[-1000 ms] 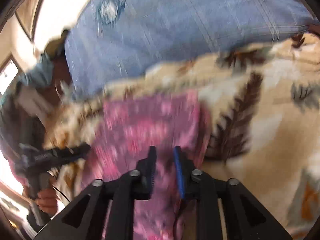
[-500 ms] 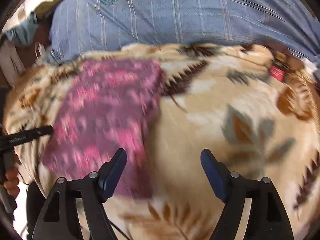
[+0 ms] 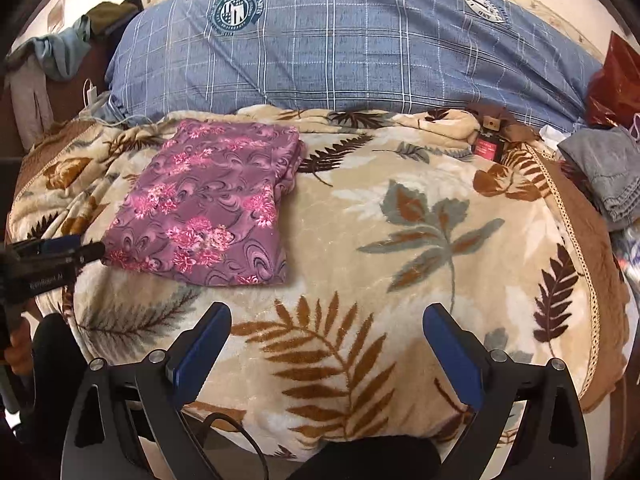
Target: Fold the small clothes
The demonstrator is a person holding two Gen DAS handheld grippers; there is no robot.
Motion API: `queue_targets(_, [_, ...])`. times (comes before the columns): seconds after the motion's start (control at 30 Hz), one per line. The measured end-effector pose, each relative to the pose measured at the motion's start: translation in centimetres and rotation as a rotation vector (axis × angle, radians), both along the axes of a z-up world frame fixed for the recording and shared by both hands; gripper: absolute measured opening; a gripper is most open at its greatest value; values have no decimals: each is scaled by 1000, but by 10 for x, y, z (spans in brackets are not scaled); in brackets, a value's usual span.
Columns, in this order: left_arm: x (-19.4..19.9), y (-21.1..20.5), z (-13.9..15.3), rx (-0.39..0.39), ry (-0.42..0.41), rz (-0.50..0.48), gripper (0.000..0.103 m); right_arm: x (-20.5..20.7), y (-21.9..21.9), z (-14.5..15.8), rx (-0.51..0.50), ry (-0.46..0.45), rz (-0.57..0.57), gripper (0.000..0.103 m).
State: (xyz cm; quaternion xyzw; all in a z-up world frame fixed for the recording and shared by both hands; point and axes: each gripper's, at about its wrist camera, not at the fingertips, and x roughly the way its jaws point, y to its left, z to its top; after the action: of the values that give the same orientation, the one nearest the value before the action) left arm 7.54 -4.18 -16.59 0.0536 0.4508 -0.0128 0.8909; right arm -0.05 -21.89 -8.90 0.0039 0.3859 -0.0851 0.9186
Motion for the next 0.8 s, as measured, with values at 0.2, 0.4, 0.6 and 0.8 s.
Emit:
queue_targets(0.2, [-12,-1,0,10,15,-30,58,4,14,-6,-22,12,5,98])
queue_targets(0.4, [-17,-1,-1,45,30,-71,58,4,28,-5,-67,-5,14,99])
queue_targets(0.6, [-18,6,7,9,13,-79,58,9,33,-6,-74,4,27,99])
queue_targets(0.8, [-15,14,7,7,20,-65,58,14,32,-3,-59,9,37,99])
